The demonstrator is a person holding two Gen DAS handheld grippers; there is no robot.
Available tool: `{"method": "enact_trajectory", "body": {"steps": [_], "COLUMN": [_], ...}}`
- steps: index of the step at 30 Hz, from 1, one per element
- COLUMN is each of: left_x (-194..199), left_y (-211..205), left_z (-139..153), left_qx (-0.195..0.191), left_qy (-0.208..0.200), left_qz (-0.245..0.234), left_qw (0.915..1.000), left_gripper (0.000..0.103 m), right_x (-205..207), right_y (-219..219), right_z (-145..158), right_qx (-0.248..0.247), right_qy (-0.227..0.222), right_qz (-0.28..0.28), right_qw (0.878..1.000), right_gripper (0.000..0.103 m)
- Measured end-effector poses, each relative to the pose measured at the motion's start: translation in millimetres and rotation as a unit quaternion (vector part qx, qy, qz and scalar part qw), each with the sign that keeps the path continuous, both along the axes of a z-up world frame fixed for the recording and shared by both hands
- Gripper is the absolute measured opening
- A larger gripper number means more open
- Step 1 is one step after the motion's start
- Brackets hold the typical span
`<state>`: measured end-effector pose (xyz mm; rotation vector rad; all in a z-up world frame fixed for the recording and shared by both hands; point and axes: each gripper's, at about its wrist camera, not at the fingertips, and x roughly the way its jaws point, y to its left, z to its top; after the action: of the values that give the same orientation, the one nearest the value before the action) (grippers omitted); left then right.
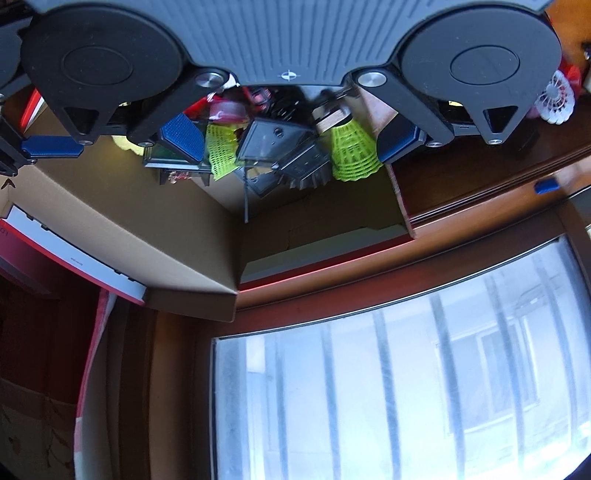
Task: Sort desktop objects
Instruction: 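Withdraw both grippers from the box back over the desk, then grasp the red plastic cup with the left gripper while the right gripper grasps a white shuttlecock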
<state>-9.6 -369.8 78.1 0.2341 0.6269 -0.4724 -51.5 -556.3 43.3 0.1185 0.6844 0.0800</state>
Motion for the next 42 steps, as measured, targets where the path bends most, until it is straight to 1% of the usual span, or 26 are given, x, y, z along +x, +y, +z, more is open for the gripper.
{"method": "enact_trajectory", "body": {"steps": [4, 7, 9, 14, 15, 16, 17, 20, 21, 22, 23, 25, 27, 28, 29, 30, 32, 33, 34, 35, 37, 39, 40, 42], "left_x": [-8.0, -12.9, -16.3, -25.6, -27.2, -28.1, -28.5, -27.8, -27.5, -26.3, -25.1, -21.1, -15.9, -13.8, -11.7, -9.6, -5.3, -2.6, 0.1, 3.7, 11.7, 20.5, 25.1, 35.6], "left_y": [23.3, 48.5, 67.7, 123.4, 137.2, 150.7, 164.6, 205.5, 220.4, 233.1, 245.7, 268.4, 290.1, 299.8, 309.5, 319.1, 334.8, 340.5, 346.1, 349.4, 354.0, 356.1, 356.3, 355.7], "left_z": [4.7, 7.4, 8.5, 3.5, 1.9, -0.3, -3.0, -11.6, -14.4, -16.8, -19.2, -23.0, -25.7, -26.9, -28.0, -29.2, -33.0, -35.3, -37.5, -39.5, -43.5, -47.3, -48.8, -53.9], "left_qx": [-0.007, -0.008, -0.007, 0.002, 0.003, 0.003, 0.004, 0.016, 0.024, 0.028, 0.033, 0.037, 0.039, 0.038, 0.038, 0.037, 0.035, 0.035, 0.034, 0.036, 0.038, 0.041, 0.042, 0.043], "left_qy": [-0.004, -0.005, -0.004, 0.004, 0.007, 0.011, 0.014, 0.024, 0.026, 0.027, 0.029, 0.032, 0.033, 0.033, 0.034, 0.035, 0.037, 0.038, 0.038, 0.036, 0.028, 0.016, 0.013, 0.01], "left_qz": [0.033, 0.067, 0.093, 0.157, 0.169, 0.18, 0.189, 0.214, 0.222, 0.227, 0.231, 0.234, 0.236, 0.235, 0.234, 0.234, 0.229, 0.226, 0.223, 0.217, 0.201, 0.183, 0.176, 0.166], "left_qw": [0.9994, 0.9977, 0.9956, 0.9876, 0.9856, 0.9835, 0.9818, 0.9764, 0.9743, 0.9732, 0.972, 0.9709, 0.9705, 0.9707, 0.9708, 0.971, 0.9722, 0.9729, 0.9736, 0.975, 0.9785, 0.9822, 0.9834, 0.9852], "left_gripper": [0.101, 0.101, 0.101, 0.101, 0.101, 0.101, 0.101, 0.101, 0.101, 0.101, 0.101, 0.101, 0.101, 0.101, 0.101, 0.101, 0.101, 0.101, 0.101, 0.101, 0.101, 0.101, 0.101, 0.101], "right_x": [4.4, 6.8, 8.3, 8.1, 8.5, 8.8, 9.0, 7.9, 6.0, 3.2, 0.0, -8.4, -15.7, -16.9, -15.5, -13.4, -3.8, 2.3, 8.9, 16.8, 34.0, 53.0, 62.5, 78.5], "right_y": [7.2, 12.4, 15.8, 17.6, 17.1, 15.8, 14.3, 12.6, 16.2, 23.3, 33.2, 60.0, 92.8, 111.1, 130.2, 149.4, 188.5, 208.0, 227.7, 245.8, 278.5, 307.2, 320.2, 339.5], "right_z": [-3.5, -6.2, -8.0, -7.7, -6.6, -3.8, -0.6, 13.9, 20.0, 26.6, 33.2, 46.2, 55.3, 57.7, 58.1, 58.1, 51.9, 47.7, 43.4, 38.3, 28.2, 19.0, 16.0, 12.7], "right_qx": [-0.03, -0.051, -0.065, -0.071, -0.065, -0.05, -0.033, 0.03, 0.038, 0.035, 0.027, 0.004, -0.015, -0.021, -0.024, -0.025, -0.022, -0.02, -0.02, -0.021, -0.025, -0.029, -0.031, -0.028], "right_qy": [0.018, 0.027, 0.033, 0.025, 0.024, 0.021, 0.018, 0.013, 0.007, -0.002, -0.012, -0.04, -0.067, -0.072, -0.071, -0.068, -0.052, -0.041, -0.031, -0.024, -0.013, -0.003, 0.003, 0.01], "right_qz": [0.0, -0.001, -0.002, -0.005, -0.009, -0.018, -0.027, -0.056, -0.066, -0.073, -0.073, -0.056, -0.029, -0.013, 0.002, 0.016, 0.048, 0.064, 0.079, 0.099, 0.134, 0.161, 0.168, 0.18], "right_qw": [0.999, 0.998, 0.997, 0.997, 0.998, 0.998, 0.999, 0.998, 0.997, 0.997, 0.997, 0.998, 0.997, 0.997, 0.997, 0.997, 0.997, 0.997, 0.996, 0.995, 0.991, 0.987, 0.985, 0.983], "right_gripper": [0.103, 0.103, 0.103, 0.103, 0.103, 0.101, 0.098, 0.097, 0.097, 0.097, 0.097, 0.097, 0.097, 0.094, 0.089, 0.087, 0.072, 0.067, 0.058, 0.053, 0.051, 0.046, 0.041, 0.04]}}
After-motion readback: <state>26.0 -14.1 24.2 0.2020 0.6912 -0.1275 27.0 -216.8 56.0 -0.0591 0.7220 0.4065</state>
